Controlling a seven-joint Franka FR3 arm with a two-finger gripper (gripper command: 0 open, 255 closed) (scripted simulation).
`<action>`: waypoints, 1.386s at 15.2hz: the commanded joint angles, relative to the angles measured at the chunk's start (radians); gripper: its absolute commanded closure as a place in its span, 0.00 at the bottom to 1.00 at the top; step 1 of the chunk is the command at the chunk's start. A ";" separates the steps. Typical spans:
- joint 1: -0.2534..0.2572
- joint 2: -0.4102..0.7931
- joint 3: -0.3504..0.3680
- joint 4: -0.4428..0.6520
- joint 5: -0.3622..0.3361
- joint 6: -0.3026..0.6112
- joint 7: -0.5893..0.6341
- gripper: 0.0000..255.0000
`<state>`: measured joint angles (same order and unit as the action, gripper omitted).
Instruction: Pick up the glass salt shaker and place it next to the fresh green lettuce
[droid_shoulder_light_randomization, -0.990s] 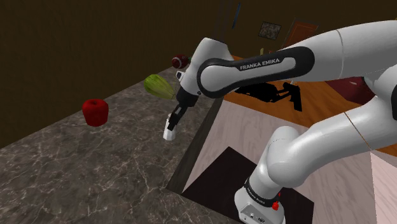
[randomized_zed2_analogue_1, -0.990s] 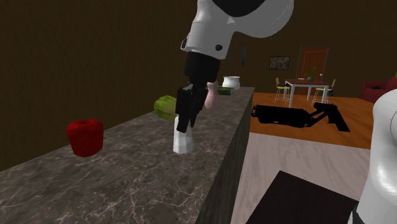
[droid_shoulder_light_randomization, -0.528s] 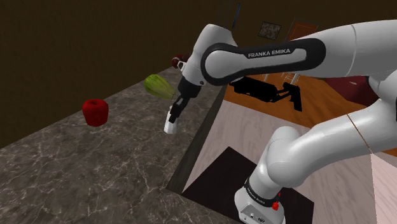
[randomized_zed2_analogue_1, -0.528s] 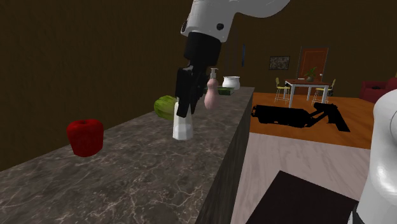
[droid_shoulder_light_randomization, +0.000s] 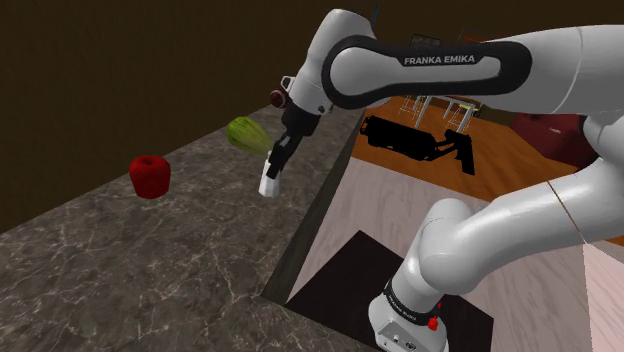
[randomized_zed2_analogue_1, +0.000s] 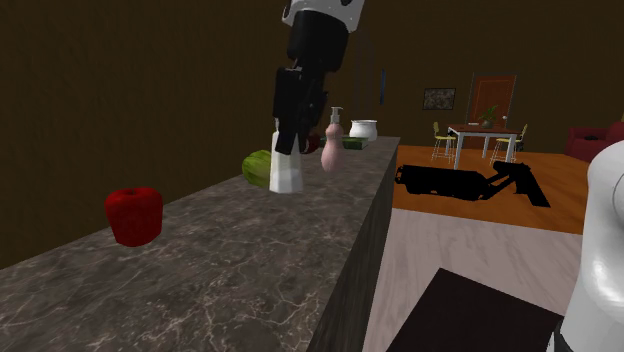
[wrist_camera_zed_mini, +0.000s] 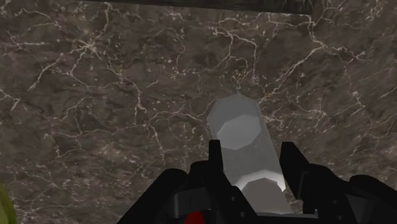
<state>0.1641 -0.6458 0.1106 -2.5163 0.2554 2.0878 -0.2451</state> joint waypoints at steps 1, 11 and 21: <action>-0.002 -0.003 -0.003 0.023 -0.004 -0.027 0.003 1.00; -0.054 0.100 -0.121 0.149 -0.052 -0.075 -0.127 1.00; -0.112 0.339 -0.294 0.371 -0.065 -0.100 -0.348 1.00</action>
<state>0.0570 -0.3273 -0.1687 -2.1644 0.1890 1.9904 -0.5728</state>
